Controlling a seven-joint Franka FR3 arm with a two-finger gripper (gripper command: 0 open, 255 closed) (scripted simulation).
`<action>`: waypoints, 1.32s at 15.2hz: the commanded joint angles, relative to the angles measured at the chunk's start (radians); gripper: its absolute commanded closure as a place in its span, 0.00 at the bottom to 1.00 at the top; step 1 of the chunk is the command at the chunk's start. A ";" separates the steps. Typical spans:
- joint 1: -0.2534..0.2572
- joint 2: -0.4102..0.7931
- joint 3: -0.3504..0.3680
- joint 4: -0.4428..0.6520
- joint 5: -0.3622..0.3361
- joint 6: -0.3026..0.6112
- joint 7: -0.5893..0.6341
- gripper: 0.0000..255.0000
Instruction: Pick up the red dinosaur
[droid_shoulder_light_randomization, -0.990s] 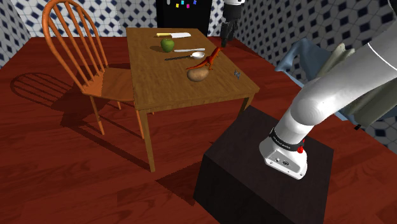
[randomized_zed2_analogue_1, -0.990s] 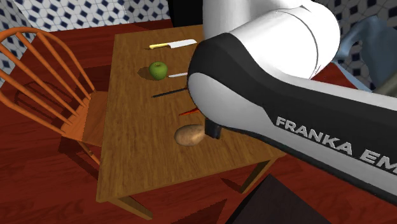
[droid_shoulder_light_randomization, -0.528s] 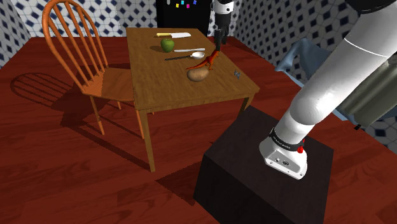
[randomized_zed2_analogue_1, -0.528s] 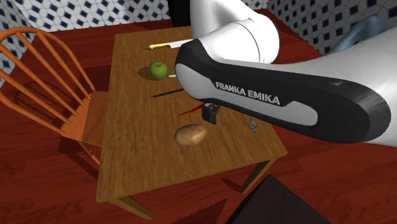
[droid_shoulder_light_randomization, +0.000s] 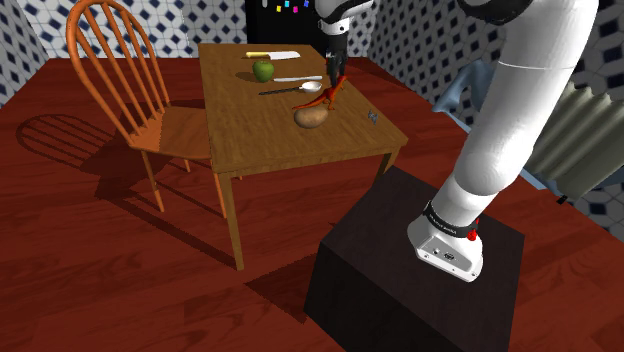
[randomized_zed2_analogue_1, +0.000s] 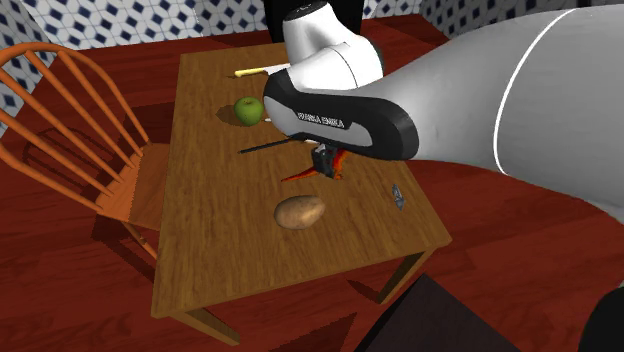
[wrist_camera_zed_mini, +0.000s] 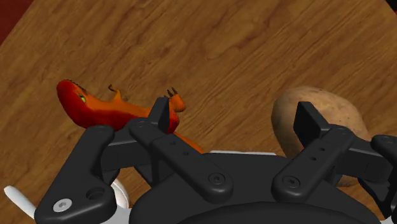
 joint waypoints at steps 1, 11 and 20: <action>-0.014 0.090 -0.008 0.085 -0.004 -0.006 -0.028 0.00; -0.061 0.428 -0.021 0.438 -0.014 -0.060 -0.099 0.00; -0.061 0.451 -0.019 0.401 -0.014 -0.001 -0.086 1.00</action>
